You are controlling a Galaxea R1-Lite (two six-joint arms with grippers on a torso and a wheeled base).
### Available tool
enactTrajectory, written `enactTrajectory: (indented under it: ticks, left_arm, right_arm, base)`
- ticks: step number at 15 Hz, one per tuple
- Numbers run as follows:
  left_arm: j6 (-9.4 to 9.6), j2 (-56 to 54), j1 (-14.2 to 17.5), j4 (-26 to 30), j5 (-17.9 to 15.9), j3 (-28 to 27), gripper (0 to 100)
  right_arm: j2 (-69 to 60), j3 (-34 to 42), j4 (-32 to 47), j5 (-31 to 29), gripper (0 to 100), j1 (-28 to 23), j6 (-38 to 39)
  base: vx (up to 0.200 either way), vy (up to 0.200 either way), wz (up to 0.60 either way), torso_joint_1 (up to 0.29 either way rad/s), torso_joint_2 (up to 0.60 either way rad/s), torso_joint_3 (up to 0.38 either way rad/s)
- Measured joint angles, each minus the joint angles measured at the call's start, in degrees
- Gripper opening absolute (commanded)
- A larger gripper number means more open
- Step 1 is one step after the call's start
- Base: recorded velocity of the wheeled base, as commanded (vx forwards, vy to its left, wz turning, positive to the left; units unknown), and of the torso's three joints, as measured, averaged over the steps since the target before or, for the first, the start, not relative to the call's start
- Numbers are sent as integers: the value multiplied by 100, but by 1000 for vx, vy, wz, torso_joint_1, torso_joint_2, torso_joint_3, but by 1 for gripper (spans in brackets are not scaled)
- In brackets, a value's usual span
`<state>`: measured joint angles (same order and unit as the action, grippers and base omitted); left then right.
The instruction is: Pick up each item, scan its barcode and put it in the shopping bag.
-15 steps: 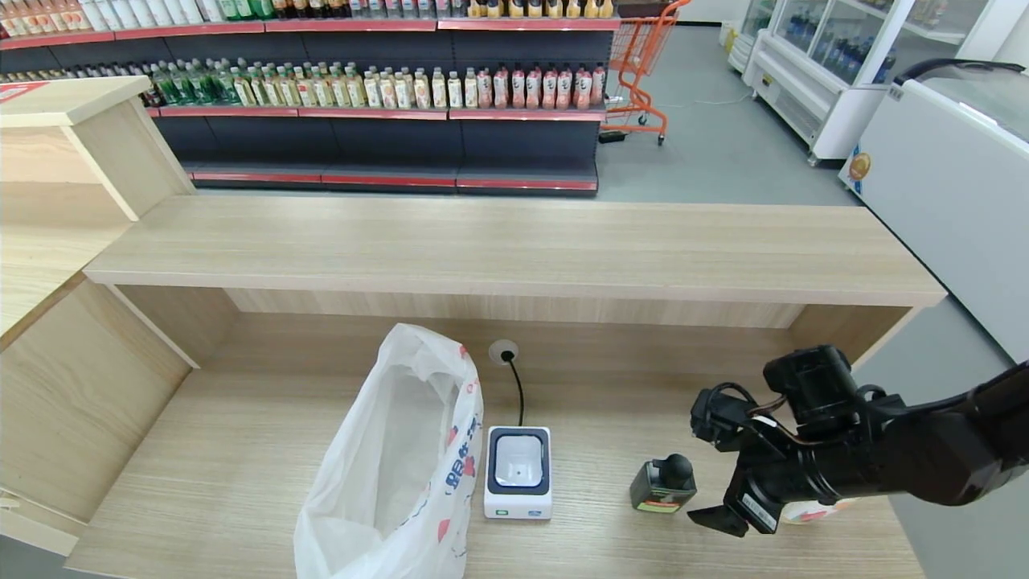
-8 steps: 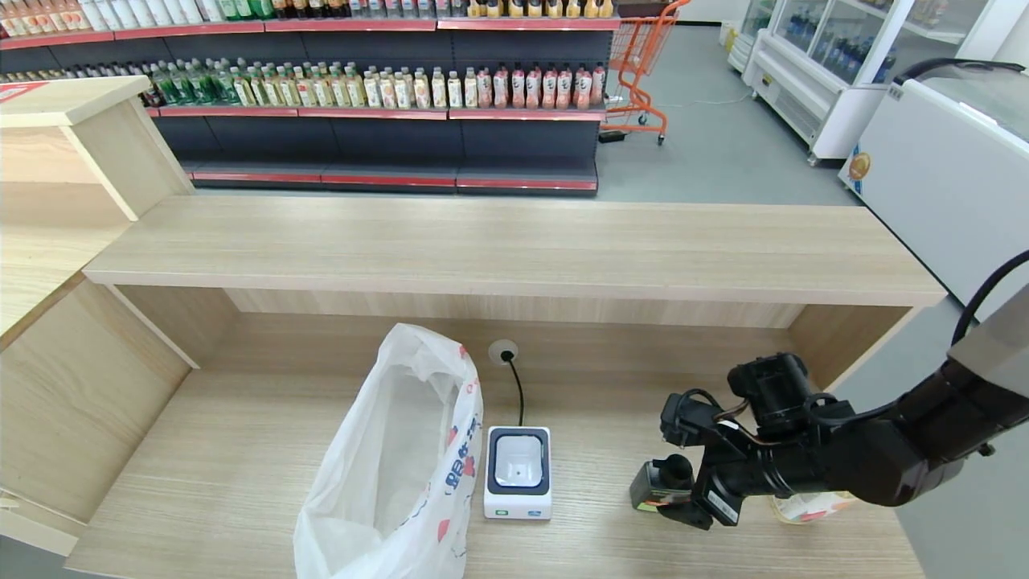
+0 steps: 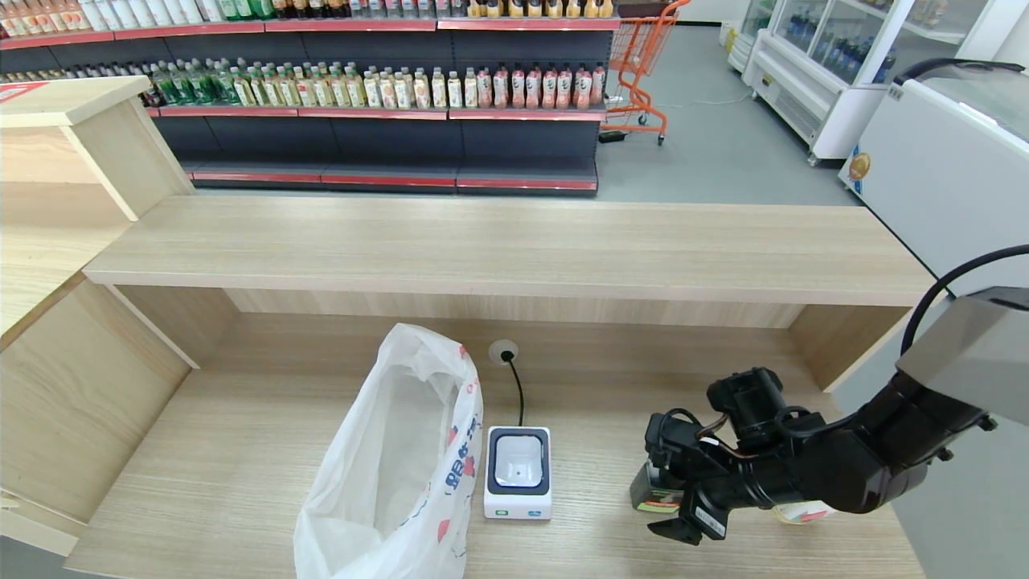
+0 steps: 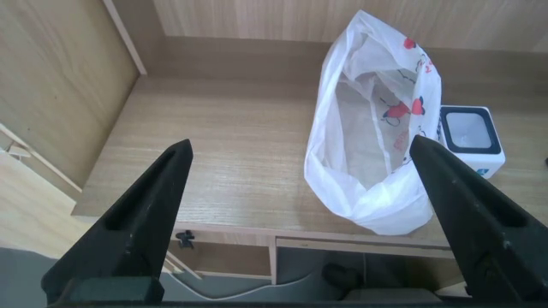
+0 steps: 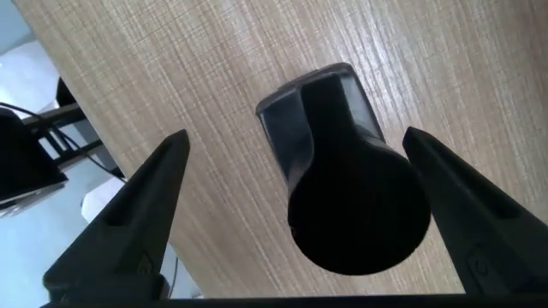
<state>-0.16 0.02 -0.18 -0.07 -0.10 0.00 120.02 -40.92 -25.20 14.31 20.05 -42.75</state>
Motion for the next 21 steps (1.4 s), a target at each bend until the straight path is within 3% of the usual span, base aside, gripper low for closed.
enactTrajectory:
  ticks: [11,18,21]
  left_arm:
    - [0,0,-2,0,0,0,100]
    - [2,0,2,0,0,0,100]
    - [2,0,0,0,0,0,100]
  right_arm:
    - [-257,208,10,-26,0,-93,-22]
    - [-2815,831,-233,-11,0,-802,630]
    - [-3918,1237,-773,55,0,-901,-200]
  base:
    - [0,0,0,0,0,0]
    - [0,0,0,0,0,0]
    - [0,0,0,0,0,0]
